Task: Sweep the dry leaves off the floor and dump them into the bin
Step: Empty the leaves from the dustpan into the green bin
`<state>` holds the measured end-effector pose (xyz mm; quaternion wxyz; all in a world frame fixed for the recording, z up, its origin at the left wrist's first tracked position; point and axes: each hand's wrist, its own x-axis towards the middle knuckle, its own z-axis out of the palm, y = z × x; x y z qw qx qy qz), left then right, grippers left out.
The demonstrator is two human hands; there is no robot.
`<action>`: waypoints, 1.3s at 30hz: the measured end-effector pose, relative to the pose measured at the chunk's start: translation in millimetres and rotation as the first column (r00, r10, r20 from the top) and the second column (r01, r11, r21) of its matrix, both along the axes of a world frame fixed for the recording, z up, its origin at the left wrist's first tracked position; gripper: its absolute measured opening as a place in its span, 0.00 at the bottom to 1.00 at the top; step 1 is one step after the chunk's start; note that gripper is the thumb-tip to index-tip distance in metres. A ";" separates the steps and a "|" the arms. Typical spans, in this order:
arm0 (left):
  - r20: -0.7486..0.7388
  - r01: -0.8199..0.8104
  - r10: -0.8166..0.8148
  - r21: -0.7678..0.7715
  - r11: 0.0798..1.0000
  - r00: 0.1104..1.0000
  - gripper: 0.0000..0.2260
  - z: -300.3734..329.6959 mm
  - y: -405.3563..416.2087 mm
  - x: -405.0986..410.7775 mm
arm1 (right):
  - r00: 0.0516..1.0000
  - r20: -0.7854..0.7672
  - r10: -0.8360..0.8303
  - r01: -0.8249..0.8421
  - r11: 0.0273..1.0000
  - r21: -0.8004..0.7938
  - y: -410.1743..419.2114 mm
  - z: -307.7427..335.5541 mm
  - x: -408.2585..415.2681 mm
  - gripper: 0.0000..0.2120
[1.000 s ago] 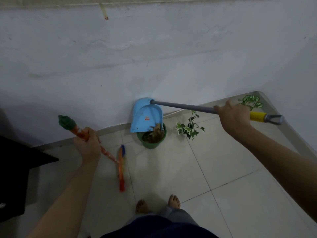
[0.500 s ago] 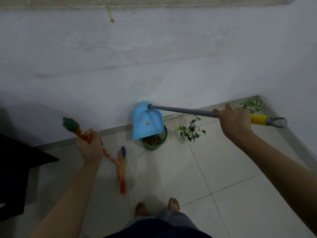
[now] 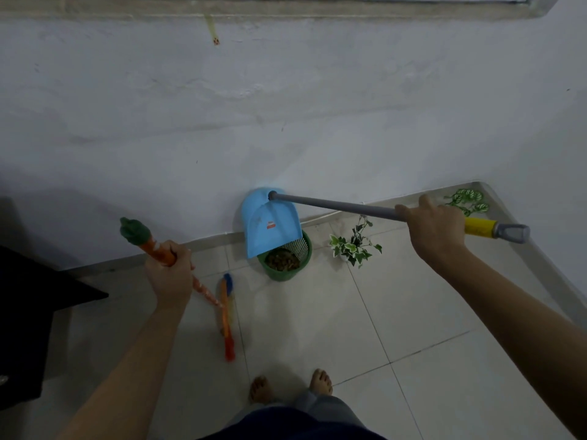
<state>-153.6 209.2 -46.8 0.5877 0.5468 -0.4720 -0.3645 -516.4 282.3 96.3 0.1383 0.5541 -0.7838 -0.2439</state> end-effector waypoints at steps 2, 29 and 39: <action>0.008 -0.015 0.015 0.013 1.000 1.000 0.15 1.3 0.3 2.1 | 1.000 0.005 0.021 -0.021 1.000 0.013 -2.2 3.5 4.5 0.19; -0.161 -0.415 0.414 0.029 0.909 0.896 0.14 12.0 3.9 67.6 | 0.970 -0.102 0.220 -0.220 0.975 0.010 -97.9 109.2 82.5 0.08; -0.123 -0.406 0.410 0.055 0.912 0.904 0.19 41.9 23.0 104.5 | 0.899 -0.058 0.435 -0.426 0.897 0.123 -170.5 96.4 174.2 0.06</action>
